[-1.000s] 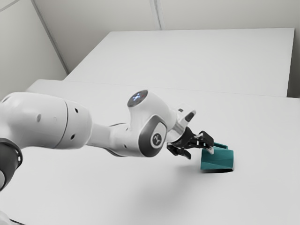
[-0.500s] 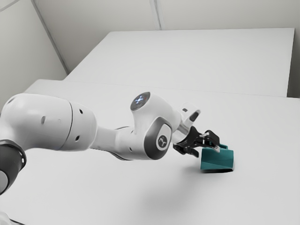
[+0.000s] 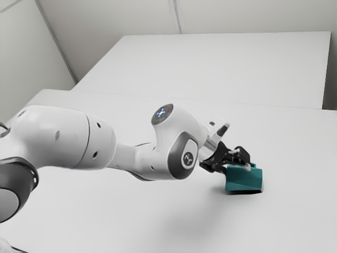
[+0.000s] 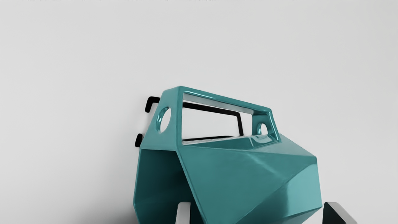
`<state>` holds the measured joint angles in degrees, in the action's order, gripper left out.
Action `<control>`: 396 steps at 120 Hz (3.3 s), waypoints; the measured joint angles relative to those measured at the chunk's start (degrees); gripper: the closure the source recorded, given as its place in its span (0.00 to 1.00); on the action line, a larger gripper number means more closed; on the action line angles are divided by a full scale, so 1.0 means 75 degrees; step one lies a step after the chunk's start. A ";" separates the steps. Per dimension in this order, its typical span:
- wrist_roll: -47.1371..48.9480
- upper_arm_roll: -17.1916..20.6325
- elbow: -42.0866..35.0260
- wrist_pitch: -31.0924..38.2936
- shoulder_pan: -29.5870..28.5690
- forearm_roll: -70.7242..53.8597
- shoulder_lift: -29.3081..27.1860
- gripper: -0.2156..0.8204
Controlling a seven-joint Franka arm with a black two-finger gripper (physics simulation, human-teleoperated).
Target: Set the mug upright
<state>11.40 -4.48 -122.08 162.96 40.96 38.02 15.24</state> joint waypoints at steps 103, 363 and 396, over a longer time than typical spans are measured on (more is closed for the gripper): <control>-0.0416 0.0042 0.1467 -0.0388 0.0001 -0.0131 0.0349 0.95; 0.0897 0.0133 0.0962 -0.5707 -0.3497 -0.7366 -0.0832 0.47; 0.0748 0.0304 0.1863 -0.6435 -0.3533 -0.6554 -0.1502 0.28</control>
<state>17.00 -2.20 -108.10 114.70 14.47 -11.14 3.97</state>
